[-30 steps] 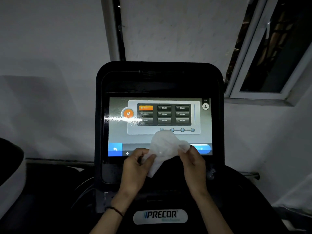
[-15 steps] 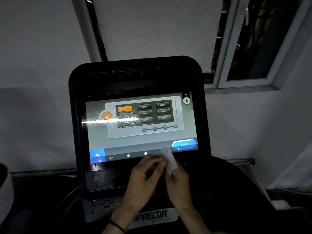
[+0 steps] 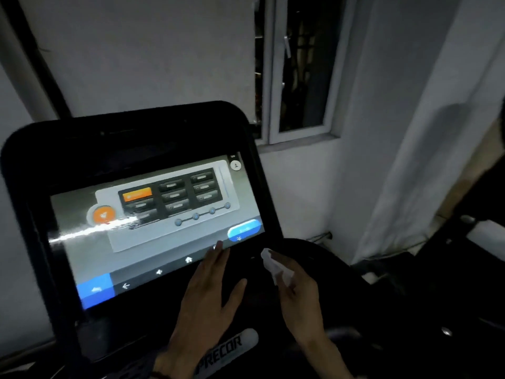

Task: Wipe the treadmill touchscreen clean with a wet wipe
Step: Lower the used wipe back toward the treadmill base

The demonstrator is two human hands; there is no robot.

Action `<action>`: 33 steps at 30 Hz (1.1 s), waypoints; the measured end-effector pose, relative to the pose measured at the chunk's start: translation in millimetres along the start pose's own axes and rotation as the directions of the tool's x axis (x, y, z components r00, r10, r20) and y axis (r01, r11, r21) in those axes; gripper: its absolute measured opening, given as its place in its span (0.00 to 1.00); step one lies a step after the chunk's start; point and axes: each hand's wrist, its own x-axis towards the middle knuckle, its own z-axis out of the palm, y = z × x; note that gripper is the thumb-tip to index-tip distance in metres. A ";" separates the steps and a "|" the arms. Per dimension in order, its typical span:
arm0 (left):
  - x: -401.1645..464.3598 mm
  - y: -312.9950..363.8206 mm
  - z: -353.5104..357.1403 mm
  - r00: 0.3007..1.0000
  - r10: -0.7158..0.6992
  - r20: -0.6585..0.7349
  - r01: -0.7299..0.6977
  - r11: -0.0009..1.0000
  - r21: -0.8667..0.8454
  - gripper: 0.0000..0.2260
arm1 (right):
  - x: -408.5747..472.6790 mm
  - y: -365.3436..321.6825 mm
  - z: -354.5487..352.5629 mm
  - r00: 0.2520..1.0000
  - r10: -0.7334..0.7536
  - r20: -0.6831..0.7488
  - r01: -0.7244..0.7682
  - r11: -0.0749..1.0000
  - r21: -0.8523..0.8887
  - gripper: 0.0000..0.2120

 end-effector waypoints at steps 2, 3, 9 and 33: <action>3.8 21.5 11.4 0.997 0.076 0.034 -0.074 0.996 -0.047 0.43 | -16.5 -9.3 -25.3 0.997 0.024 -0.069 -0.022 0.999 0.031 0.15; 4.4 35.1 17.0 0.991 0.120 0.058 -0.116 0.991 -0.071 0.43 | -26.6 -14.7 -38.7 0.995 -0.004 -0.099 0.001 1.000 -0.026 0.15; -10.6 123.3 64.3 0.895 0.418 0.159 -0.385 0.901 -0.201 0.36 | -95.4 -27.0 -135.2 0.928 -0.118 -0.352 0.032 0.970 -0.241 0.16; -423.7 603.2 238.2 0.204 0.936 0.286 -0.612 0.350 -0.709 0.37 | -610.1 -105.5 -533.7 0.264 -0.243 -0.933 -0.349 0.878 -0.328 0.21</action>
